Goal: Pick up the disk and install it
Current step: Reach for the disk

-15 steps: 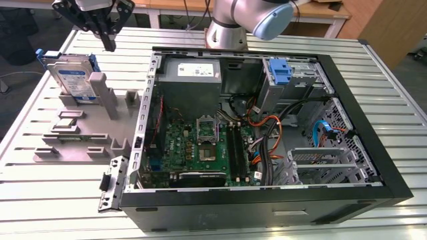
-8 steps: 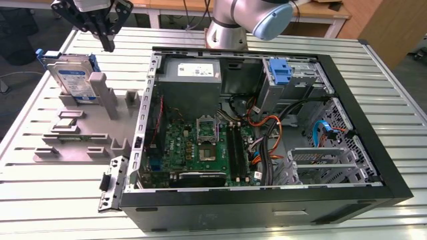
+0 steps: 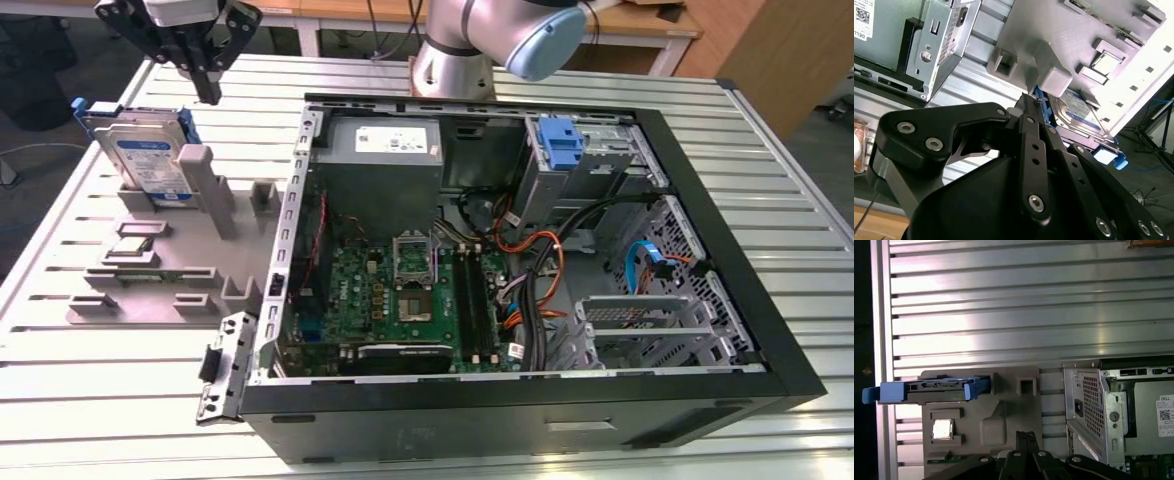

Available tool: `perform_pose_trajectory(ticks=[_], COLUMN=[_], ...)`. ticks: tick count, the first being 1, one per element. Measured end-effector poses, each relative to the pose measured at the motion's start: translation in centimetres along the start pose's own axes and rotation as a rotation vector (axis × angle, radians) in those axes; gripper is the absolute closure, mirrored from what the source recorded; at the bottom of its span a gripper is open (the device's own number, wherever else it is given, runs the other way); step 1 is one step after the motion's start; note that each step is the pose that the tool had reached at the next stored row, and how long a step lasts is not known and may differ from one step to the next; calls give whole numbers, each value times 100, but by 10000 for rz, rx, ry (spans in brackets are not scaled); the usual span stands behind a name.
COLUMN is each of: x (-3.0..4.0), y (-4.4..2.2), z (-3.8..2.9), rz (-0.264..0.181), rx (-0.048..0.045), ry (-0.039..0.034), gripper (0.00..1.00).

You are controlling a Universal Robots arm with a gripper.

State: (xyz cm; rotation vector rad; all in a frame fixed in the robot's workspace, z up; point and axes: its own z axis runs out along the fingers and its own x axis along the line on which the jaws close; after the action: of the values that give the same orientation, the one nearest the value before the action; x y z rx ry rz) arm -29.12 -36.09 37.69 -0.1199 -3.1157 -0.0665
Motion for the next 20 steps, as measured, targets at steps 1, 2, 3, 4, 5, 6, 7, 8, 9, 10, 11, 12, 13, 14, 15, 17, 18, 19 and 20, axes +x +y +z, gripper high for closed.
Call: perform_pose_trajectory(ticks=[1,2,3,4,5,6,7,8,9,10,11,12,13,14,15,17,18,19,20], x=[0,0,-1,-1,-1,1,5,14,28,45,63,83,103,124,147,190,212,234,257], y=[0,0,0,0,0,1,2,4,6,9,14,20,27,35,44,63,73,83,93], z=[-1,-1,-1,-1,-1,-1,0,3,6,10,15,19,23,27,32,40,43,46,49], rz=[1,0,0,0,1,0,0,0,0,0,1,0,-1,0,0,2,1,0,0], rx=[1,2,2,2,3,2,3,3,3,3,3,3,2,2,2,2,3,3,3], ry=[7,15,19,25,25,25,26,26,26,26,25,25,25,26,24,25,26,26,26], gripper=[90,90,90,90,90,90,90,90,90,90,90,90,90,90,90,90,90,90,90])
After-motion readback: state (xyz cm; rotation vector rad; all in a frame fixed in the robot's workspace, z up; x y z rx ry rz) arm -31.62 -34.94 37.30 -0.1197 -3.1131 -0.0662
